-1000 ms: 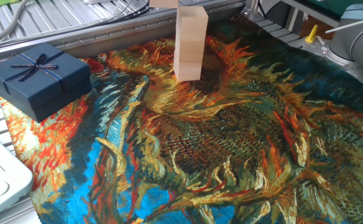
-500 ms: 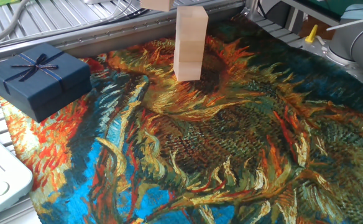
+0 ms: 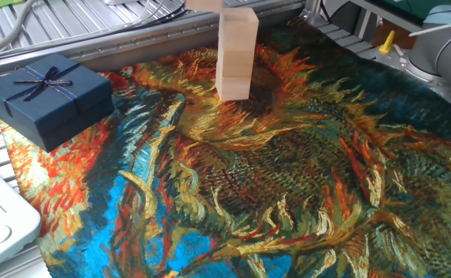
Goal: Stack the blocks in a vertical line of five
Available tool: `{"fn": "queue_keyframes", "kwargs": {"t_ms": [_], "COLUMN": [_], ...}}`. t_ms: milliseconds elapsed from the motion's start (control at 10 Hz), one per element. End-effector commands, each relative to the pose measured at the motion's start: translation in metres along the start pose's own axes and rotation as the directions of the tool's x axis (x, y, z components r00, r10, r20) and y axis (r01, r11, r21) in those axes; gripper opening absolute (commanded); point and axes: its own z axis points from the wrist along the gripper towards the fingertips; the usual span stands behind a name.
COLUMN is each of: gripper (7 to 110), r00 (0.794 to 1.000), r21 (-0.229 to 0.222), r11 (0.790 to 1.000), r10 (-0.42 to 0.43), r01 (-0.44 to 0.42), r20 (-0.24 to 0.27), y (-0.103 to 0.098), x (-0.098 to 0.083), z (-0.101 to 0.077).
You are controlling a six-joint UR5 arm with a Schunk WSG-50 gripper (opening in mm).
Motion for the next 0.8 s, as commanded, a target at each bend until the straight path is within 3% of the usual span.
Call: {"fn": "queue_keyframes", "kwargs": {"t_ms": [0,100,300,400,600,700], "gripper": [7,7,7,7,7,7], "r00": [1.0,0.996,0.968,0.965,0.963,0.96], "r21": [0.012,0.009,0.004,-0.026,-0.044,-0.033], "r11": [1.0,0.996,0.968,0.965,0.962,0.96], "r10": [-0.013,-0.091,-0.25,-0.263,-0.268,-0.278], "r01": [0.013,0.091,0.25,0.263,0.27,0.279], "r20": [-0.005,-0.007,-0.034,-0.007,0.032,0.016], "y": [0.015,0.012,0.01,0.022,0.028,0.024], "x": [0.003,0.007,0.02,0.018,0.011,0.014], "z": [0.005,0.006,-0.002,-0.008,-0.02,-0.02]}}
